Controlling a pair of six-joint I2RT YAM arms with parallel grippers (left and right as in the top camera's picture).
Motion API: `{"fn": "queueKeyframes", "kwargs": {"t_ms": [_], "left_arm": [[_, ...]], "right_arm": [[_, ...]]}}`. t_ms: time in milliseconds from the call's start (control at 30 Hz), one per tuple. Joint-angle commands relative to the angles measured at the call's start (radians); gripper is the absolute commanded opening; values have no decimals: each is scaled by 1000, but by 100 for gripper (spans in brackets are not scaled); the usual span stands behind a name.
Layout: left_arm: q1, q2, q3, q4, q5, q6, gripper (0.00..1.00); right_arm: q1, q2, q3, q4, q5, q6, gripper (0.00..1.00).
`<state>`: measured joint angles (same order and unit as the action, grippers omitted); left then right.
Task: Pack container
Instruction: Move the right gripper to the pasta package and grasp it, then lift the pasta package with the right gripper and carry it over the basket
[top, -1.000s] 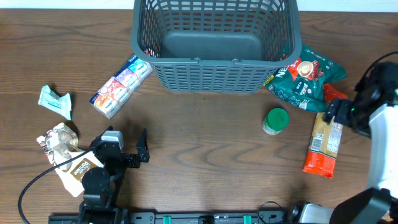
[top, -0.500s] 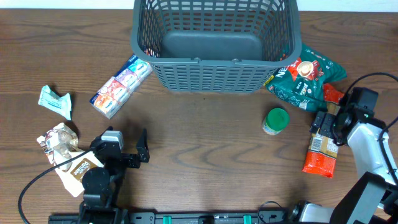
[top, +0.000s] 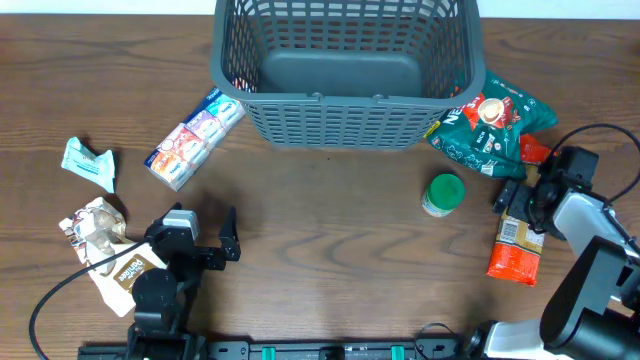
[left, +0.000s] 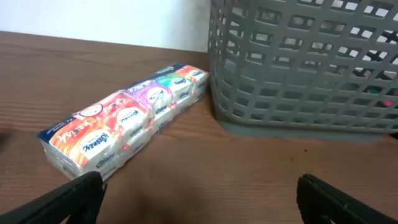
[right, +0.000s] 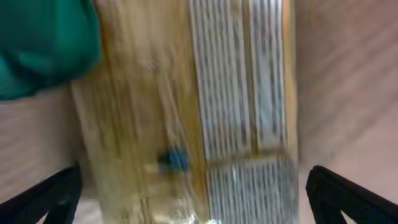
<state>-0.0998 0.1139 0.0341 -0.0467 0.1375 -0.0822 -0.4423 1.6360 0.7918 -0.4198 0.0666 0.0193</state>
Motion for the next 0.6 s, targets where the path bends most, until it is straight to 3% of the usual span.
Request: {"fn": "queueKeyframes", "kwargs": {"t_ms": [0,233,367,567], "left_arm": [[4,2,4,-19,0,-6,99],[4,2,4,-19,0,-6,99],[4,2,4,-19,0,-5,99],[4,2,4,-19,0,-6,98]], "right_arm": [[-9,77,-13,8,-18,10,99],[-9,143,-13,9,-69,36,70],[-8,142,-13,5,-72,48,61],[-8,141,-13,-35,-94,81,32]]}}
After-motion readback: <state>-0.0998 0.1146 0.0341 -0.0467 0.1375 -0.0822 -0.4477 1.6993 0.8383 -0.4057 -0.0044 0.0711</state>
